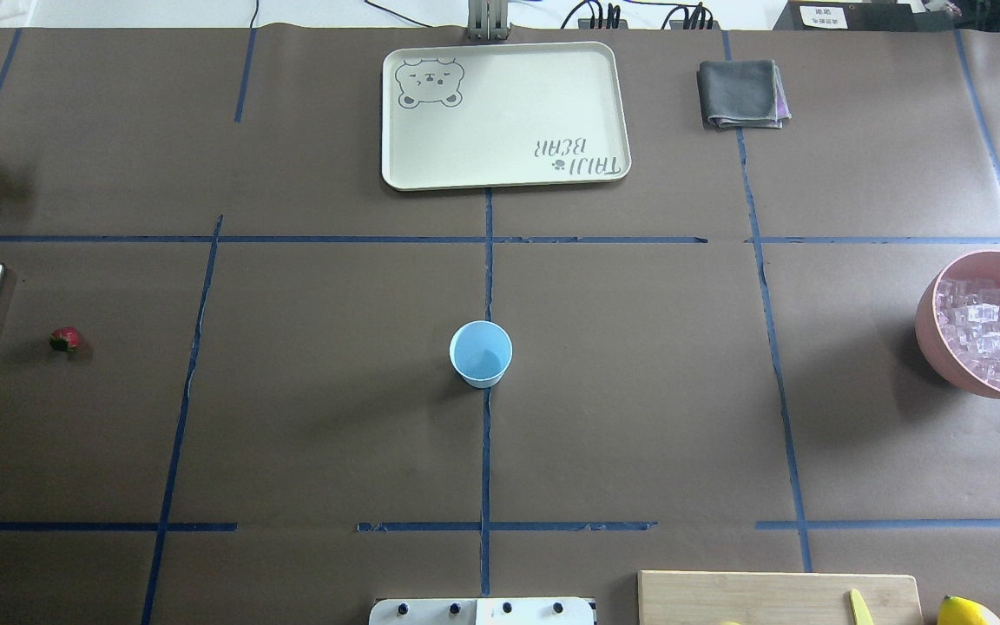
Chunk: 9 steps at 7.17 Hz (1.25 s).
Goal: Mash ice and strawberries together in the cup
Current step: 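Lower the right gripper into the pink bowl of ice cubes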
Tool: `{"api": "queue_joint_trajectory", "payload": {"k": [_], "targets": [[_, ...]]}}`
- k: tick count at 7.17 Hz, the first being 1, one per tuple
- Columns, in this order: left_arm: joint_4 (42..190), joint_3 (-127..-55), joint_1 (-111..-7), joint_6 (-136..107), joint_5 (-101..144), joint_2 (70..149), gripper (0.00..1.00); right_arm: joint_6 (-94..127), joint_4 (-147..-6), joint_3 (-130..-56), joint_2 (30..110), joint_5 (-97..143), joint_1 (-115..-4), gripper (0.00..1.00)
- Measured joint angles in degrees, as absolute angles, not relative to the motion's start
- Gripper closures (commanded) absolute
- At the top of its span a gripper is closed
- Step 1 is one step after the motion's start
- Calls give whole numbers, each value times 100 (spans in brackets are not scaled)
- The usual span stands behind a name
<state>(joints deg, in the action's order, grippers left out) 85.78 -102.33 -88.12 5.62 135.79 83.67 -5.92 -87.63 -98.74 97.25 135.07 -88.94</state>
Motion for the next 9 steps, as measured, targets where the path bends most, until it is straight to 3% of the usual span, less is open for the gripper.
{"api": "queue_joint_trajectory", "payload": {"k": [5,9], "targets": [[8562,-10199,-8791,554,13527,8380,0,-397,-8568,-10015,9705,13513,-8850,0],[8561,-10209,-8789,554,13532,8384,0,2198,-6398,-10035,9710,13501,-7924,1]]}}
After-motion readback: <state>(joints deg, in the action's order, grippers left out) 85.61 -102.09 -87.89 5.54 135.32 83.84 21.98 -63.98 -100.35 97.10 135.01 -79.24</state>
